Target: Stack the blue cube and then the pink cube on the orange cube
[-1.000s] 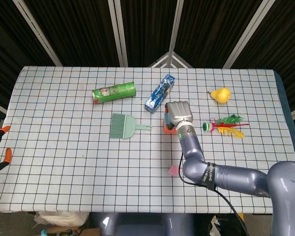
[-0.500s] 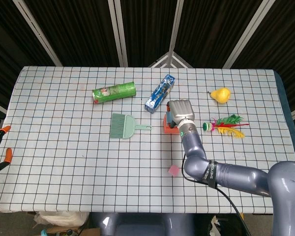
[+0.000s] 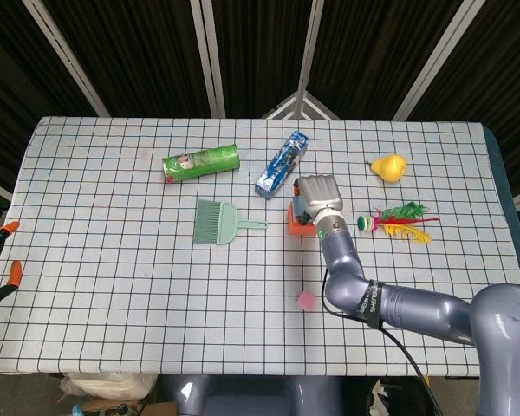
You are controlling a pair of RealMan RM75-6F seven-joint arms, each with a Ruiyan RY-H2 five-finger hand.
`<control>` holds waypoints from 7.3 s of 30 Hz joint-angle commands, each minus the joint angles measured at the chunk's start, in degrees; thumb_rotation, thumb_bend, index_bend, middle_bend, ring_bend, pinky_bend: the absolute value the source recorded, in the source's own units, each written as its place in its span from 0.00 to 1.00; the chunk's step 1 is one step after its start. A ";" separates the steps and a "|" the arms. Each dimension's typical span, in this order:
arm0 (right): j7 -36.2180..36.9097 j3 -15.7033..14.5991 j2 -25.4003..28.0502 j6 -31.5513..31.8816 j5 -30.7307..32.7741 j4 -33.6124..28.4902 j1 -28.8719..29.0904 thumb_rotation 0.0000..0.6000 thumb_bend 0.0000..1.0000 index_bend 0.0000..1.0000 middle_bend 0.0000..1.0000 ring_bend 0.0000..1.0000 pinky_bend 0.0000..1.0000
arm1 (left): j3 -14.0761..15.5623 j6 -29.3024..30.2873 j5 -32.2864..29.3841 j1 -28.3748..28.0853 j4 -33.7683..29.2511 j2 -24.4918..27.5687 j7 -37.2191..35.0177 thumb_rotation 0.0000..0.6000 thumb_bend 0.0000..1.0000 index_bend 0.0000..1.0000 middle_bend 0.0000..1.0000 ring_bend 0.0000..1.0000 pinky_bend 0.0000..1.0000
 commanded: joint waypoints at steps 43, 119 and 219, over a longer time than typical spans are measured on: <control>1.90 -1.81 0.63 -2.57 0.52 1.50 0.20 1.00 0.37 0.45 1.00 1.00 0.84 | -0.01 0.08 -0.26 0.10 -0.17 -0.06 0.54 1.00 0.56 0.15 0.02 0.00 0.00; 34.63 -21.78 7.35 10.32 -96.44 -10.86 -34.46 1.00 0.18 0.30 1.00 1.00 0.84 | -0.50 -0.76 -2.21 0.01 -1.01 -0.26 2.34 1.00 0.56 0.16 0.02 0.00 0.00; 50.19 -21.98 -3.47 4.21 -98.35 9.64 -30.29 1.00 0.34 0.51 1.00 1.00 0.84 | -0.58 -1.76 -4.16 -0.94 -1.67 -2.09 8.58 1.00 0.56 0.16 0.01 0.00 0.00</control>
